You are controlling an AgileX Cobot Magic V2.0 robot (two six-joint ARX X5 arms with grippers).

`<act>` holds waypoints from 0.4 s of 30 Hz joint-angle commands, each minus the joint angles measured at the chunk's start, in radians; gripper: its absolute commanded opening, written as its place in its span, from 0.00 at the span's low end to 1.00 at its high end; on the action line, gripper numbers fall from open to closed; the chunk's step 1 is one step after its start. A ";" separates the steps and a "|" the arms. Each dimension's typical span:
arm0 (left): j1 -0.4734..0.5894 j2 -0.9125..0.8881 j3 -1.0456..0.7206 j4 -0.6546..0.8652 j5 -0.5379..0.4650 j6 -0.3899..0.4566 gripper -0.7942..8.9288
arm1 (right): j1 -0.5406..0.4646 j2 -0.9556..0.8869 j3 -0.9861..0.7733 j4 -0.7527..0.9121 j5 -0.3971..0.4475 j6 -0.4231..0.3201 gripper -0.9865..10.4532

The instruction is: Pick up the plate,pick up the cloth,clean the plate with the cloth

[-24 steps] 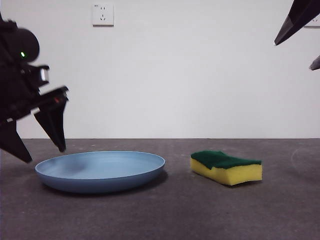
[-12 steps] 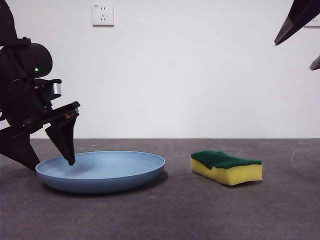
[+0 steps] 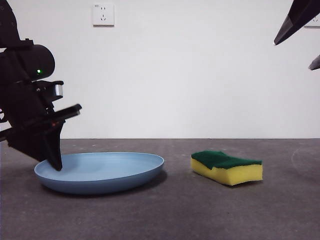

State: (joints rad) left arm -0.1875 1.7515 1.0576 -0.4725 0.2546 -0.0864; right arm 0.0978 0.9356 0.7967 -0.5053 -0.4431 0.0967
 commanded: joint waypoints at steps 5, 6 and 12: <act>-0.008 -0.082 -0.009 -0.017 -0.016 0.032 0.07 | 0.028 0.033 0.055 -0.032 0.000 -0.032 0.44; -0.008 -0.106 -0.009 -0.024 -0.016 0.032 0.07 | 0.039 0.050 0.078 -0.055 0.002 -0.047 0.44; -0.015 -0.261 -0.009 -0.078 -0.018 0.039 0.07 | 0.127 0.211 0.241 -0.188 0.071 -0.152 0.44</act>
State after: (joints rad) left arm -0.1974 1.5105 1.0561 -0.5438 0.2348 -0.0616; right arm 0.2089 1.1164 1.0161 -0.6765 -0.3855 -0.0010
